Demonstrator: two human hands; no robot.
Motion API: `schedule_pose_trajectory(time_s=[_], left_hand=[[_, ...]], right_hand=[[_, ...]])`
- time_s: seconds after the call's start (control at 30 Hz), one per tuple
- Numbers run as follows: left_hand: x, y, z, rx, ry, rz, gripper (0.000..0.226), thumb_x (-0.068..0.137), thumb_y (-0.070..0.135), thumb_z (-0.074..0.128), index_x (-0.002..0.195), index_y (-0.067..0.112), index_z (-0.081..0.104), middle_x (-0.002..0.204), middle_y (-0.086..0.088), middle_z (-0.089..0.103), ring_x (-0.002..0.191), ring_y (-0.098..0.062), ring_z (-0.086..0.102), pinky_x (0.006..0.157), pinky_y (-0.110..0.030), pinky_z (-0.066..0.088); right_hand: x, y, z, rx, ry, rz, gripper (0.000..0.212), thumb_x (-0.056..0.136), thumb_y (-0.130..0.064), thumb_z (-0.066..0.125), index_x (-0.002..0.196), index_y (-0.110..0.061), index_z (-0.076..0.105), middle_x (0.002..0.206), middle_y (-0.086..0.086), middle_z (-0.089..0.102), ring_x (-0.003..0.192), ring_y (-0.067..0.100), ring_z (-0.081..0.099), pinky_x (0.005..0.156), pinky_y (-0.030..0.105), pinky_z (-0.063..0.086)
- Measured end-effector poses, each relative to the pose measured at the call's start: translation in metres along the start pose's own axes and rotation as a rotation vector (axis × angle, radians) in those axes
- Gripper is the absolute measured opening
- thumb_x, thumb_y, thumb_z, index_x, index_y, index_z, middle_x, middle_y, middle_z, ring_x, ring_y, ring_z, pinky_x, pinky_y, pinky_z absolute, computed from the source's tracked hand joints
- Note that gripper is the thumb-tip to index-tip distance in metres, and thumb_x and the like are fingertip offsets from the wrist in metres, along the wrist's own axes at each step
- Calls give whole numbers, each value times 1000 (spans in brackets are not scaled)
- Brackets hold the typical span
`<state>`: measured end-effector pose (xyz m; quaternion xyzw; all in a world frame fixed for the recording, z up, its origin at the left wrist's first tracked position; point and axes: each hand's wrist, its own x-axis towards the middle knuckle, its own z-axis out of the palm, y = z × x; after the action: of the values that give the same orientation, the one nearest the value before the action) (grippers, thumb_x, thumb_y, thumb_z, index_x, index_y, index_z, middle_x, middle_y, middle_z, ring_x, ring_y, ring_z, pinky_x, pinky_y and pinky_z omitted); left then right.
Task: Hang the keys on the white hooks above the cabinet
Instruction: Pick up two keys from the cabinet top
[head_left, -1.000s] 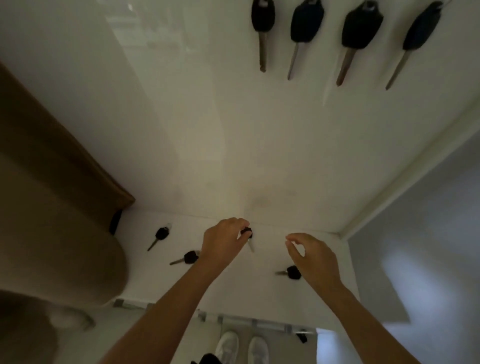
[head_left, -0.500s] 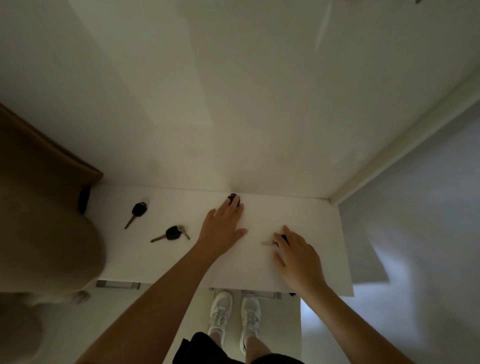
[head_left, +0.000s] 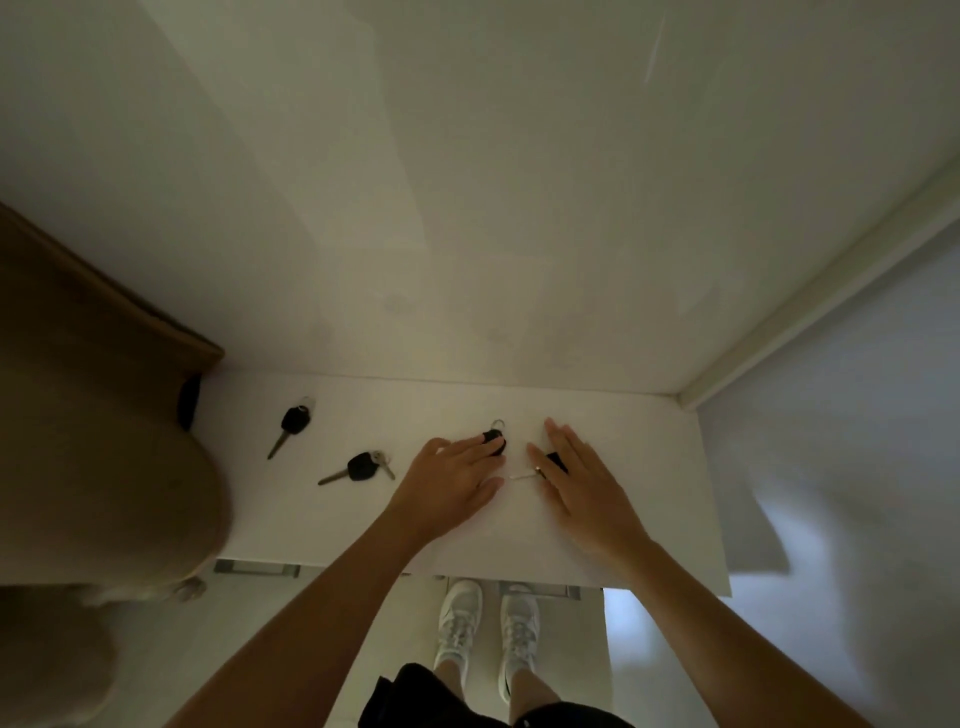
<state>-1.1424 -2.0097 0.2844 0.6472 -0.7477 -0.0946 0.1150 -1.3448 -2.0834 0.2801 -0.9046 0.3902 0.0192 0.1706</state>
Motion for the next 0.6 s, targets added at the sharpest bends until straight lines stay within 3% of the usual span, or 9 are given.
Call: schedule_pose_trajectory(time_s=[0.1, 0.23, 0.33, 0.4, 0.5, 0.6], left_hand=[[6, 1, 0, -58, 53, -62, 34, 89, 31, 48, 112, 19, 70, 122, 3, 67, 102, -11, 68, 75, -29, 51], [18, 1, 7, -4, -8, -150, 43, 87, 34, 43, 118, 16, 67, 125, -3, 66, 104, -16, 68, 76, -32, 55], [24, 5, 9, 33, -13, -154, 39, 86, 28, 45, 115, 16, 68, 122, -3, 68, 102, -17, 69, 74, -33, 56], [24, 8, 10, 19, 31, -156, 32, 83, 20, 62, 114, 16, 69, 119, -3, 69, 101, -18, 69, 74, -33, 56], [21, 8, 13, -38, 42, -208, 46, 74, 18, 79, 118, 14, 66, 120, -5, 69, 102, -19, 69, 75, -35, 56], [21, 4, 14, -48, 67, -297, 48, 73, 24, 80, 117, 12, 66, 117, -6, 70, 100, -20, 69, 73, -35, 54]], right_hand=[[-6, -1, -6, -8, 123, 145, 46, 91, -38, 35, 120, -16, 62, 136, 12, 56, 117, 30, 60, 88, 43, 52], [-15, -8, -5, 19, 90, 247, 42, 86, -39, 38, 110, -18, 65, 122, 7, 65, 99, 27, 66, 72, 35, 55], [-10, -10, -1, 52, 73, 222, 43, 88, -36, 37, 111, -13, 65, 122, 9, 65, 100, 27, 66, 74, 36, 56], [-3, -11, 1, 101, 99, 178, 45, 88, -33, 37, 112, -10, 67, 126, 12, 63, 105, 27, 66, 78, 36, 56], [5, -14, 2, 127, 144, 139, 47, 90, -34, 38, 122, -12, 63, 137, 11, 55, 116, 25, 61, 86, 36, 53], [6, -16, -2, 172, 220, 321, 41, 89, -35, 53, 124, -14, 59, 134, 7, 56, 118, 28, 55, 91, 39, 46]])
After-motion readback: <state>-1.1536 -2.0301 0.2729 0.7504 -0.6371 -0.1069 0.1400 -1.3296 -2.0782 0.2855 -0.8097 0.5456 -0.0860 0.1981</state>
